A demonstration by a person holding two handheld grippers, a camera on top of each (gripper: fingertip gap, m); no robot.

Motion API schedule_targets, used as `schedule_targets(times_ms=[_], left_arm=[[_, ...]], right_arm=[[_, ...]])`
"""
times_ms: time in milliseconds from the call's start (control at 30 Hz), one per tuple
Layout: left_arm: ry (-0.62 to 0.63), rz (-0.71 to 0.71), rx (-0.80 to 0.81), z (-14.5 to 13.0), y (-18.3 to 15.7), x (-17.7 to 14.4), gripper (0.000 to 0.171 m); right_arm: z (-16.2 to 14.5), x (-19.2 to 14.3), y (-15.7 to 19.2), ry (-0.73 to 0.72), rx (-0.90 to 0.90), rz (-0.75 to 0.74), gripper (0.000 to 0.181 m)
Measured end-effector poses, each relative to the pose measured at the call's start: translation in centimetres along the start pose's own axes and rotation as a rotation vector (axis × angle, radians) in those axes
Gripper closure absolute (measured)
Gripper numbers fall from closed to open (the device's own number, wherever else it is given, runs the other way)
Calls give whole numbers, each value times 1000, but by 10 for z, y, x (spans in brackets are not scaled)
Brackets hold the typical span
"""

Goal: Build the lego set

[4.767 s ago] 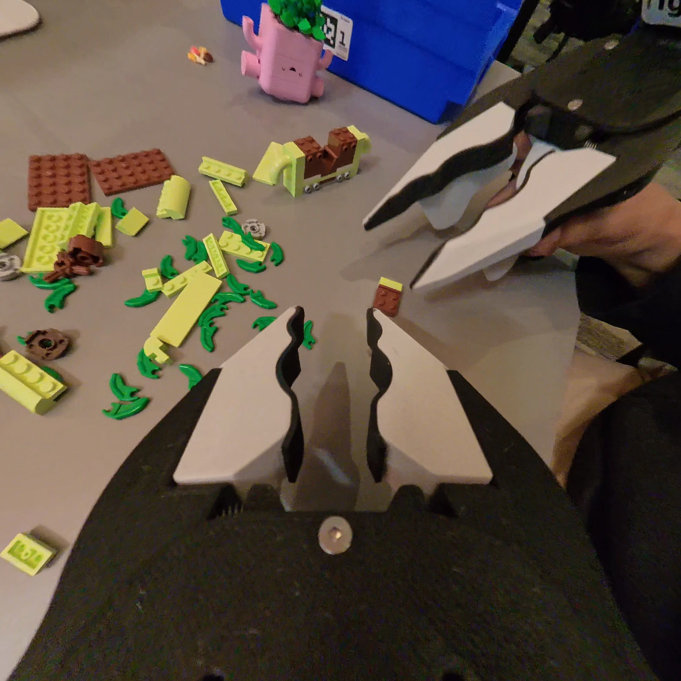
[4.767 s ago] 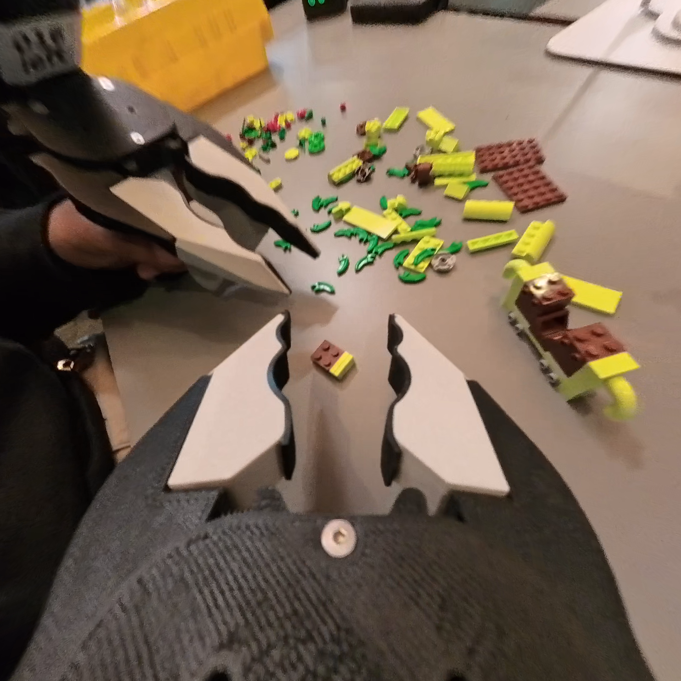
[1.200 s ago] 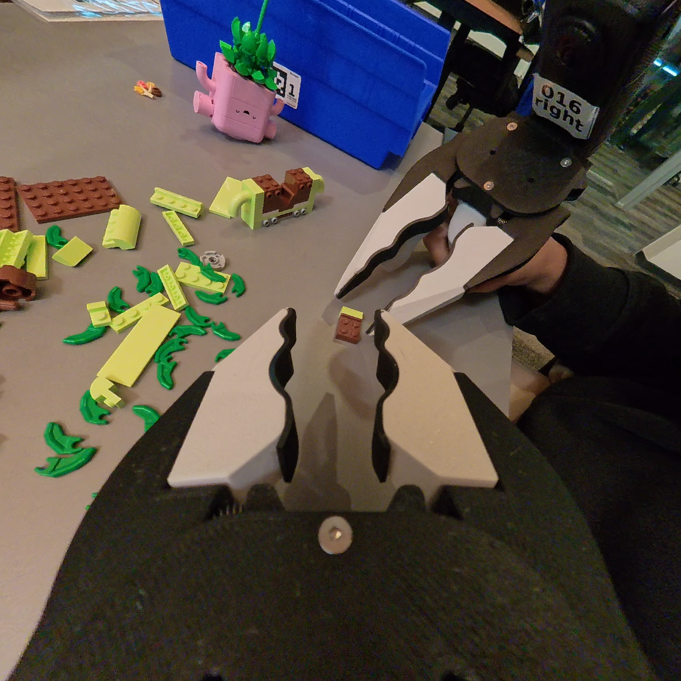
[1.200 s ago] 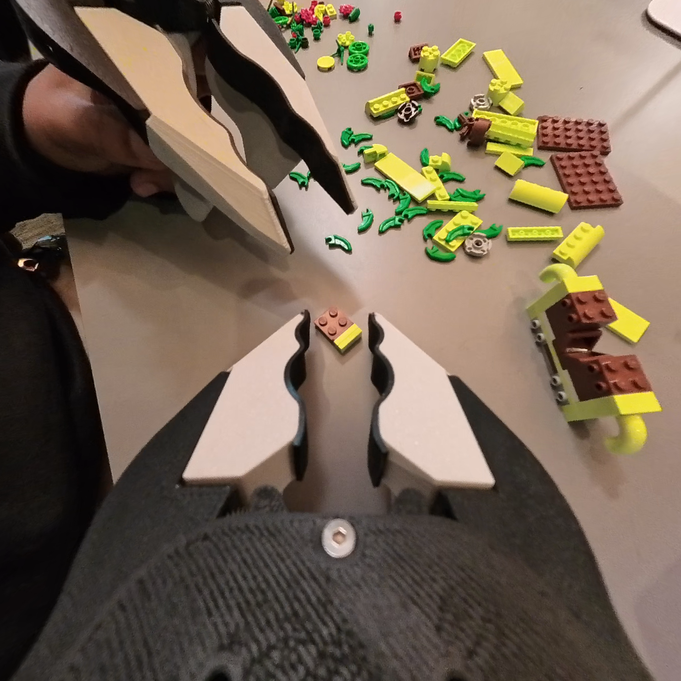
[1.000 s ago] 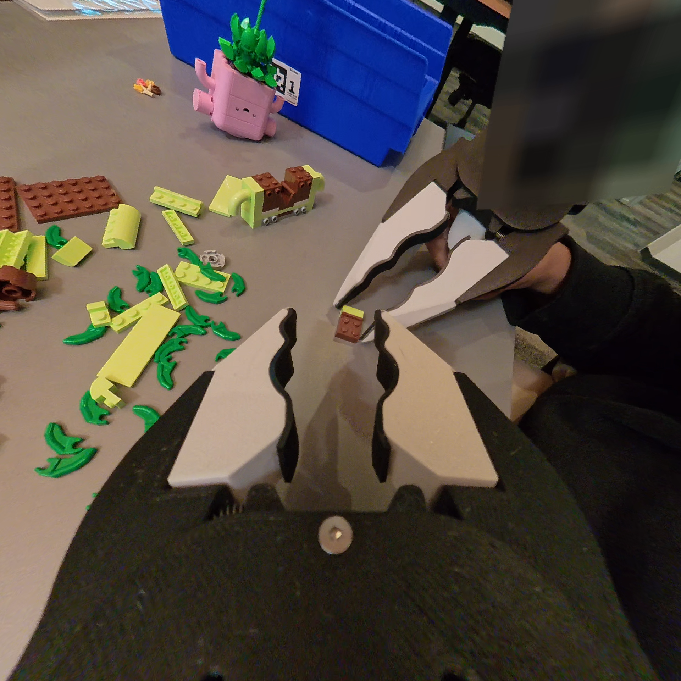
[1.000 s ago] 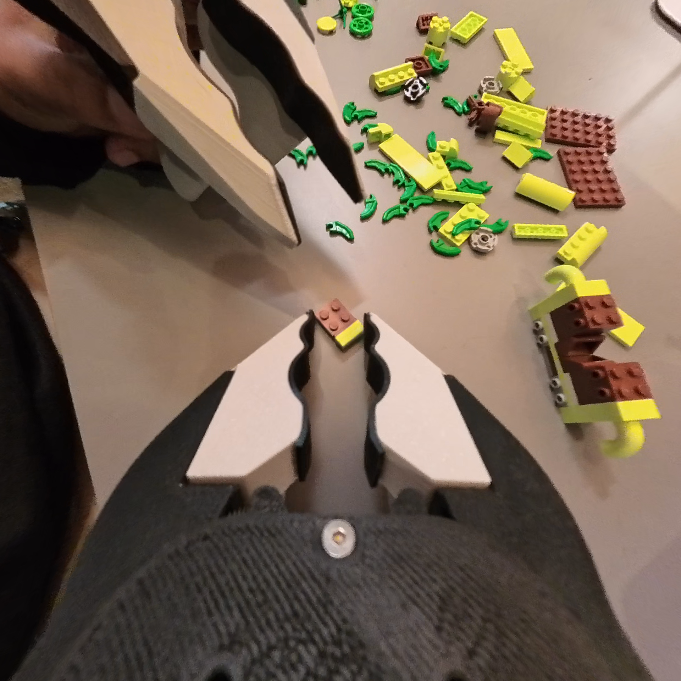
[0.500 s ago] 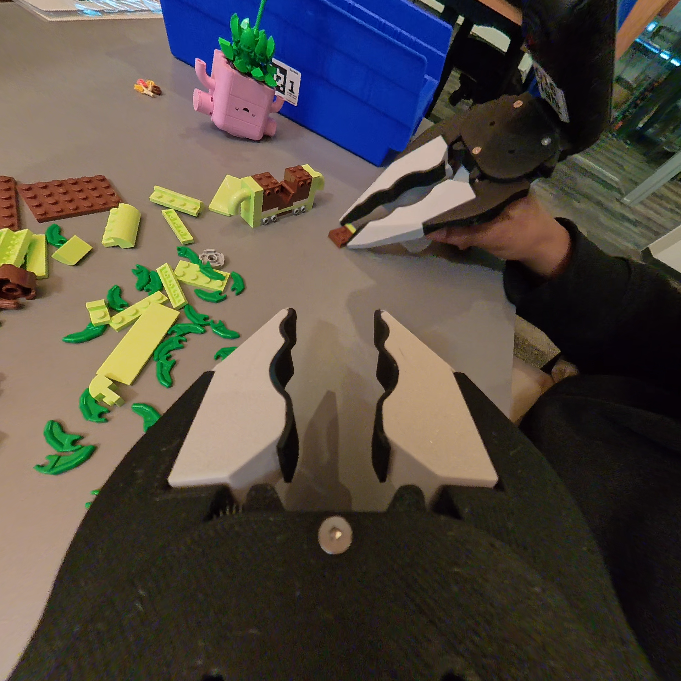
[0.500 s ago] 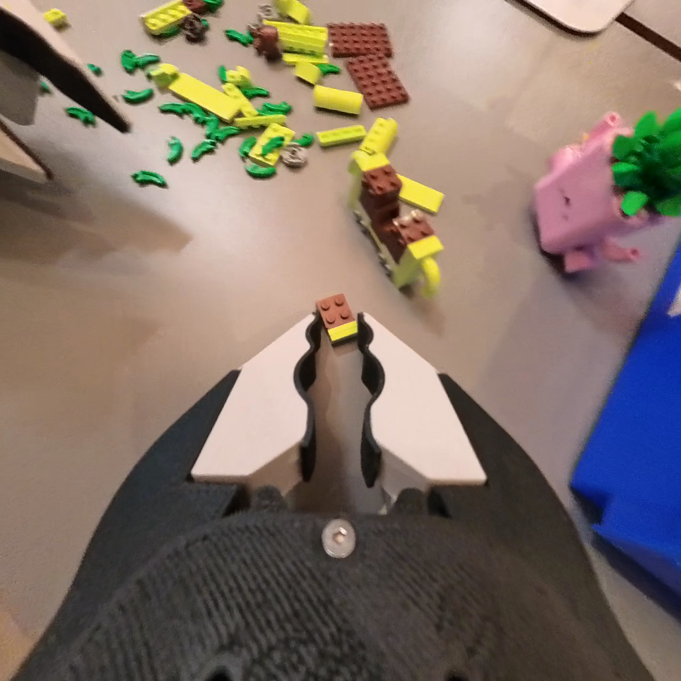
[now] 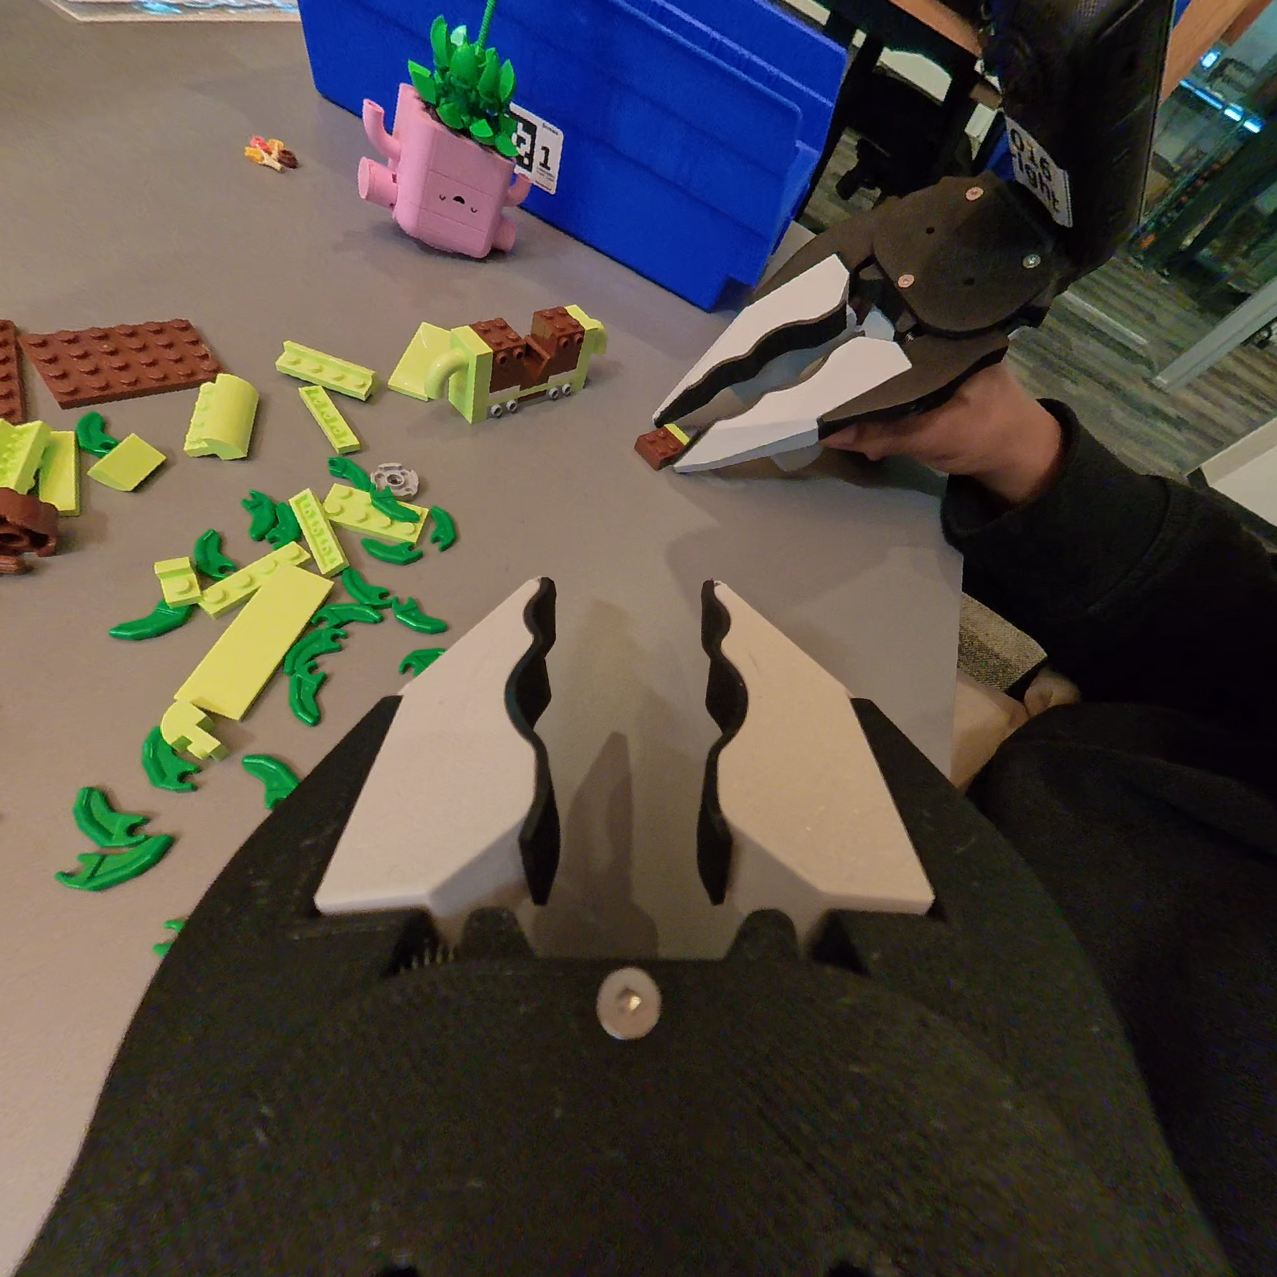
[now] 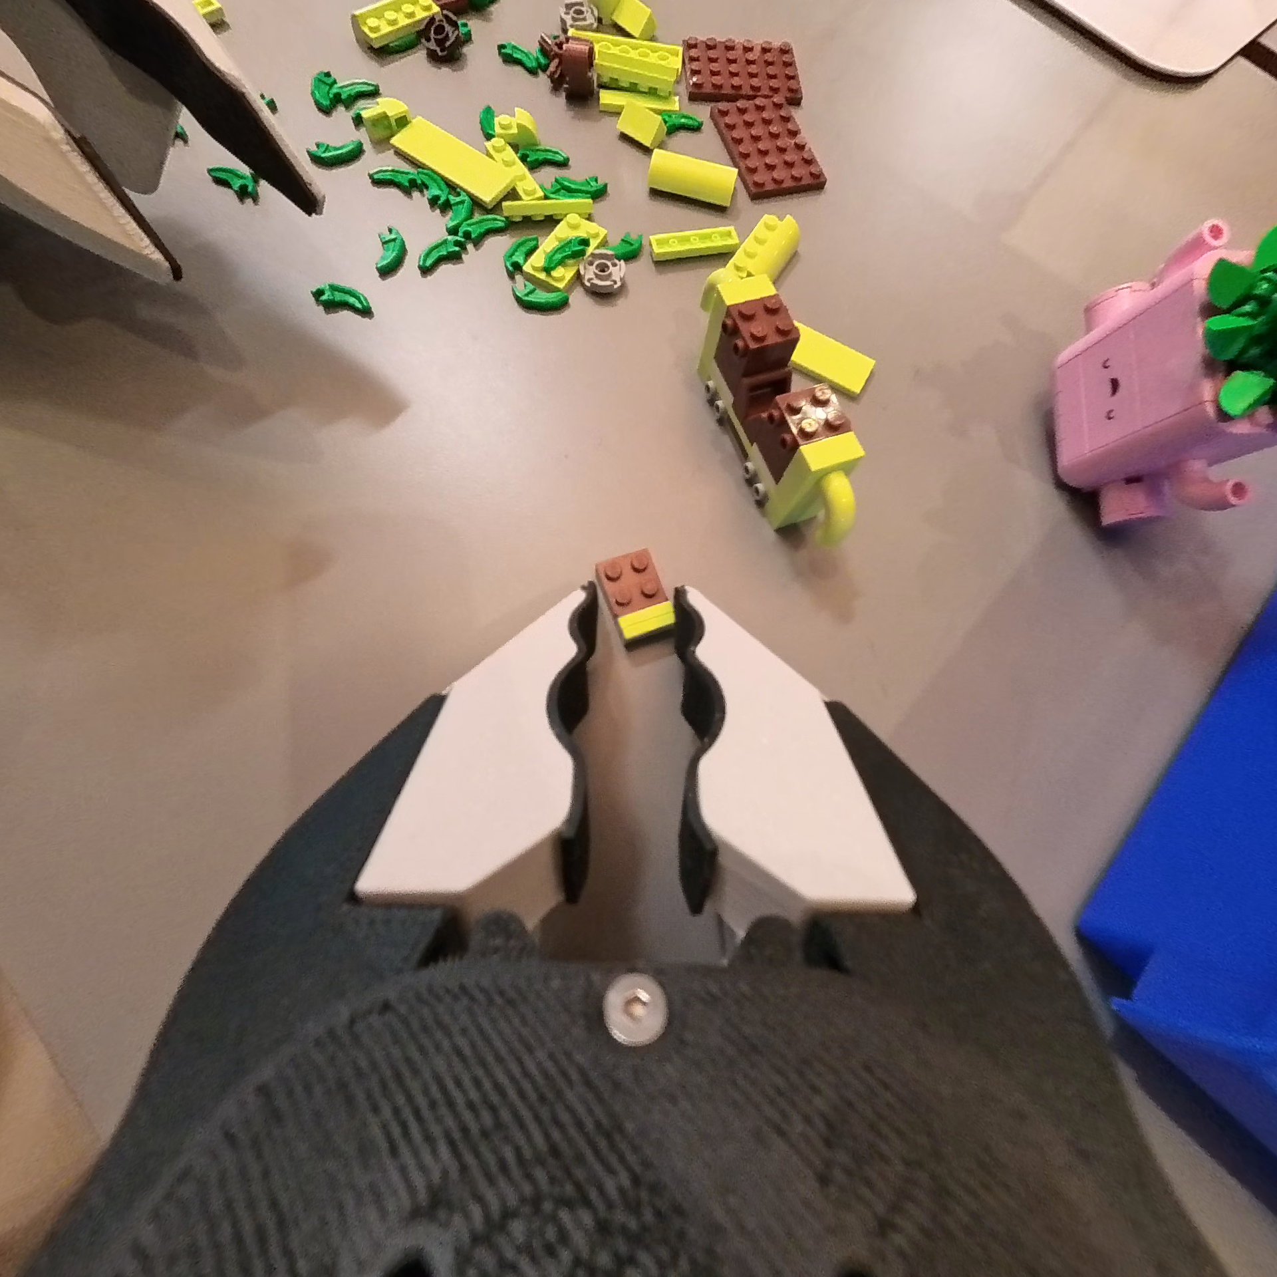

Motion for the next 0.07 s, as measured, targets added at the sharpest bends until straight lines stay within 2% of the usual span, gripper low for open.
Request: schedule_targets(times_ms=[67], left_arm=[[0, 0, 0, 0, 0, 0, 131]], right_arm=[[0, 0, 0, 0, -1, 0, 158]])
Point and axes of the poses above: each gripper's, where its closed fingertips meet, x out along the fingers, z out of its top, y = z × x across the jaws, the point moved 8 cm from there along -x, back along the fingers, and after that the axes turned 6 degrees about y, right-handed, at the moved point
